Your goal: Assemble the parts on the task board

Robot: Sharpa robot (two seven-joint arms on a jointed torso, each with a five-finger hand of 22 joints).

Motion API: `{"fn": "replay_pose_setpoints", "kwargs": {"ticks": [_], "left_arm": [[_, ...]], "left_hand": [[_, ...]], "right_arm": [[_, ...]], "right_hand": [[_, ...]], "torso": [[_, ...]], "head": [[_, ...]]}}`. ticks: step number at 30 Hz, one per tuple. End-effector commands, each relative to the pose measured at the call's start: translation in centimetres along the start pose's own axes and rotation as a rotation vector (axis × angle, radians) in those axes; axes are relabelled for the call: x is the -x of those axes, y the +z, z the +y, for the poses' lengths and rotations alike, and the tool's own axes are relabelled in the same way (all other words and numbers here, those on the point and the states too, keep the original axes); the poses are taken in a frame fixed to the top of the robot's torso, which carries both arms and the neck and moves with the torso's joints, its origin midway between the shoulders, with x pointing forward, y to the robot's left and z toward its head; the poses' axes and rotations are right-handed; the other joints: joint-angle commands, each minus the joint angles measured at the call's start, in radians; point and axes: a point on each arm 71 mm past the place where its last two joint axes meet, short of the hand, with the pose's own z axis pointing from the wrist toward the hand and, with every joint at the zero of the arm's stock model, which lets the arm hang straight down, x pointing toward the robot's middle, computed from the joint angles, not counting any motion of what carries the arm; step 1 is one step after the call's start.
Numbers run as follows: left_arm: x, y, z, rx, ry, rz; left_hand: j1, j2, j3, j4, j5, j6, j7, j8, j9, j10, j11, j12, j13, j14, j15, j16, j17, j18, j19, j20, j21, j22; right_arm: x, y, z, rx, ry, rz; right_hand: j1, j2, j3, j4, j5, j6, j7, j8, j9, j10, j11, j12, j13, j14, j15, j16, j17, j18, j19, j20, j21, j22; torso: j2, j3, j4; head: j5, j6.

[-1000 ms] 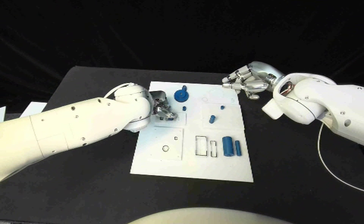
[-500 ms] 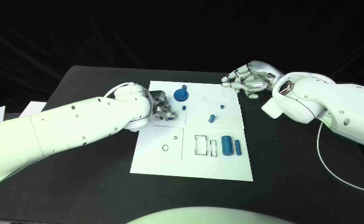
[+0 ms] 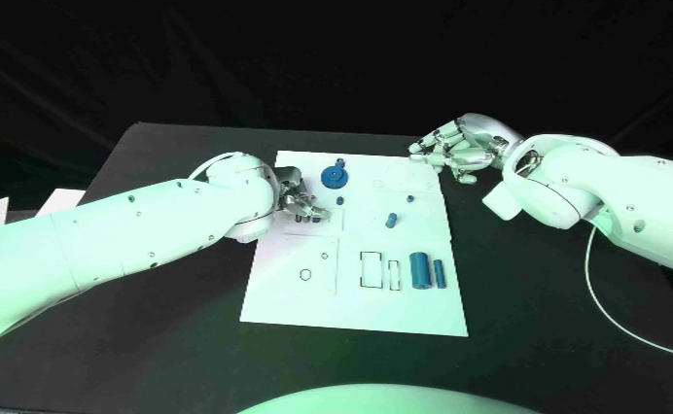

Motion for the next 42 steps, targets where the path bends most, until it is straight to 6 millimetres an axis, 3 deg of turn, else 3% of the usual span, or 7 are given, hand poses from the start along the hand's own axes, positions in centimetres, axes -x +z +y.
{"fn": "replay_pose_setpoints", "kwargs": {"ticks": [1,13,19,22,29,33,42], "left_arm": [[0.6,-0.3,-0.1,0.001,-0.022,-0.012],[3.8,-1.2,0.1,-0.019,-0.13,-0.02],[5.6,-1.2,0.9,-0.011,-0.169,0.006],[6.5,-0.8,1.4,0.0,-0.166,0.006],[8.2,1.0,2.2,0.042,-0.119,-0.032],[8.8,2.0,2.6,0.065,-0.102,-0.044],[8.5,3.4,2.9,0.099,-0.063,0.002]], "left_hand": [[-0.013,0.006,-0.042,0.003,-0.004,0.009,-0.001,0.001,-0.003,0.007,-0.003,0.003,0.001,0.102,-0.007,0.002,0.263,-0.009,0.011,-0.007,0.0,0.075],[0.0,0.048,-0.18,0.005,-0.039,-0.018,0.008,-0.005,-0.009,-0.031,0.004,-0.053,-0.058,0.102,-0.004,0.002,0.263,0.001,-0.009,-0.004,-0.034,0.036],[0.065,0.064,-0.231,0.003,-0.036,-0.061,0.026,-0.02,-0.018,-0.104,0.019,-0.161,-0.175,0.102,0.007,0.002,0.263,0.015,-0.04,0.005,-0.084,-0.021],[0.111,0.075,-0.247,0.002,-0.035,-0.098,0.043,-0.048,-0.038,-0.144,0.033,-0.214,-0.235,0.102,0.018,0.002,0.263,0.02,-0.051,0.013,-0.104,-0.043],[0.155,0.09,-0.274,0.003,-0.034,-0.118,0.058,-0.079,-0.073,-0.175,0.047,-0.252,-0.282,0.102,0.029,0.002,0.263,0.025,-0.062,0.025,-0.127,-0.064],[0.158,0.098,-0.279,0.004,-0.034,-0.114,0.059,-0.081,-0.079,-0.172,0.048,-0.245,-0.278,0.102,0.031,0.002,0.263,0.024,-0.058,0.027,-0.122,-0.057],[0.158,0.119,-0.309,0.005,-0.035,-0.069,0.043,-0.051,-0.076,-0.129,0.035,-0.181,-0.22,0.102,0.021,0.002,0.263,0.016,-0.036,0.022,-0.094,-0.021]], "right_arm": [[-0.2,0.0,0.1,0.011,0.0,0.014],[-0.2,0.1,0.0,0.011,0.001,0.016],[-0.2,0.2,0.0,0.01,0.001,0.017],[-0.2,0.2,0.0,0.009,0.001,0.016],[-0.3,0.3,0.0,0.01,0.001,0.017],[-0.3,0.4,0.1,0.01,0.001,0.018],[-0.6,0.5,0.1,0.012,0.002,0.024]], "right_hand": [[-0.007,0.007,-0.003,0.001,0.007,0.001,0.002,0.005,0.0,-0.005,0.001,-0.004,-0.001,0.028,0.0,-0.006,-0.001,0.018,-0.004,-0.001,-0.003,-0.001],[-0.007,0.007,-0.004,0.002,0.007,0.001,0.002,0.005,0.0,-0.005,0.001,-0.004,-0.001,0.027,0.0,-0.008,-0.004,0.018,-0.006,0.0,-0.005,-0.004],[-0.007,0.007,-0.004,0.002,0.007,0.001,0.002,0.005,0.0,-0.005,0.001,-0.004,-0.001,0.027,0.0,-0.008,-0.004,0.018,-0.006,0.0,-0.005,-0.004],[-0.007,0.007,-0.004,0.002,0.007,0.001,0.002,0.005,0.0,-0.005,0.001,-0.004,-0.001,0.027,0.0,-0.008,-0.004,0.018,-0.006,0.0,-0.005,-0.004],[-0.008,0.007,-0.006,0.003,0.007,0.0,0.002,0.005,-0.001,-0.006,0.002,-0.004,-0.002,0.027,0.001,-0.009,-0.005,0.018,-0.006,0.0,-0.005,-0.005],[-0.008,0.007,-0.006,0.003,0.008,0.0,0.002,0.005,-0.001,-0.006,0.001,-0.004,-0.002,0.027,0.001,-0.009,-0.005,0.018,-0.006,0.0,-0.005,-0.005],[-0.008,0.008,-0.006,0.003,0.008,0.0,0.002,0.005,-0.001,-0.006,0.001,-0.004,-0.002,0.027,0.001,-0.009,-0.004,0.018,-0.006,0.0,-0.005,-0.004]], "torso": [[0.0,0.0003,-0.0001],[0.0,0.0009,0.0003],[0.001,0.0013,-0.0006],[0.0,0.0011,0.0019],[0.001,0.0005,-0.002],[0.003,-0.0005,-0.0023],[0.006,-0.0016,-0.0031]], "head": [[0.001,0.001],[0.001,0.006],[0.0,0.01],[-0.003,0.012],[0.001,0.02],[-0.001,0.023],[-0.003,0.024]]}}
